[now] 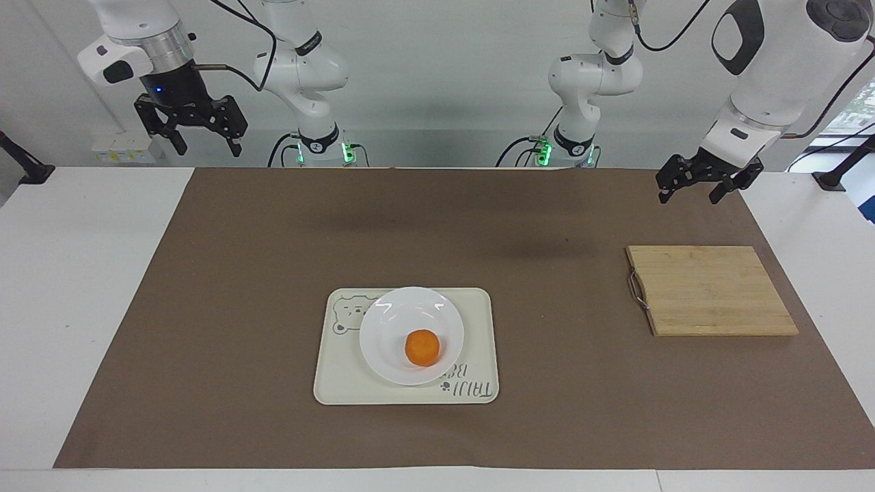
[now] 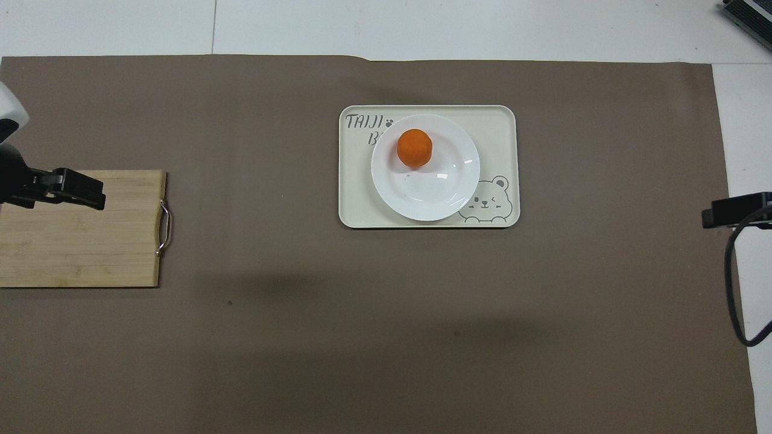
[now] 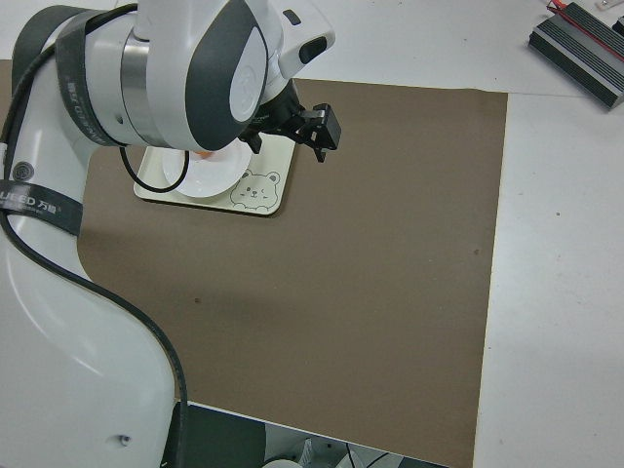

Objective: Place orange and plate with both arms

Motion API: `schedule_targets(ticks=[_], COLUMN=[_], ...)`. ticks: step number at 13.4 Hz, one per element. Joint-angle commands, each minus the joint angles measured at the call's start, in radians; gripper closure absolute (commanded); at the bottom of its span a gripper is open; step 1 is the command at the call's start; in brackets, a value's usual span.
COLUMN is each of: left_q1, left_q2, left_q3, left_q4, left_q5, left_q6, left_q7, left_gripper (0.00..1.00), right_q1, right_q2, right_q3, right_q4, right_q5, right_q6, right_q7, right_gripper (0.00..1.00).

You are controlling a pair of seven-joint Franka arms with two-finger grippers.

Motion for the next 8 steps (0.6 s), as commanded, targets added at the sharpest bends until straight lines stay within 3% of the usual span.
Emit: schedule_targets(ticks=[1,8], left_q1=[0.007,0.007], left_q2=[0.0,0.0], left_q3=[-0.005,-0.005], left_q4=[0.007,0.007], left_q5=[0.009,0.009], left_q6=[-0.004,-0.004], left_q7=[0.003,0.003], left_gripper=[0.0,0.0], right_q1=[-0.008,-0.02], right_q2=[-0.002,0.009], right_q3=[0.007,0.006], right_q4=[0.003,0.006], right_q5=[-0.013,0.002], right_q6=[-0.009,-0.004], right_q7=[-0.009,-0.001], right_gripper=[0.0,0.0])
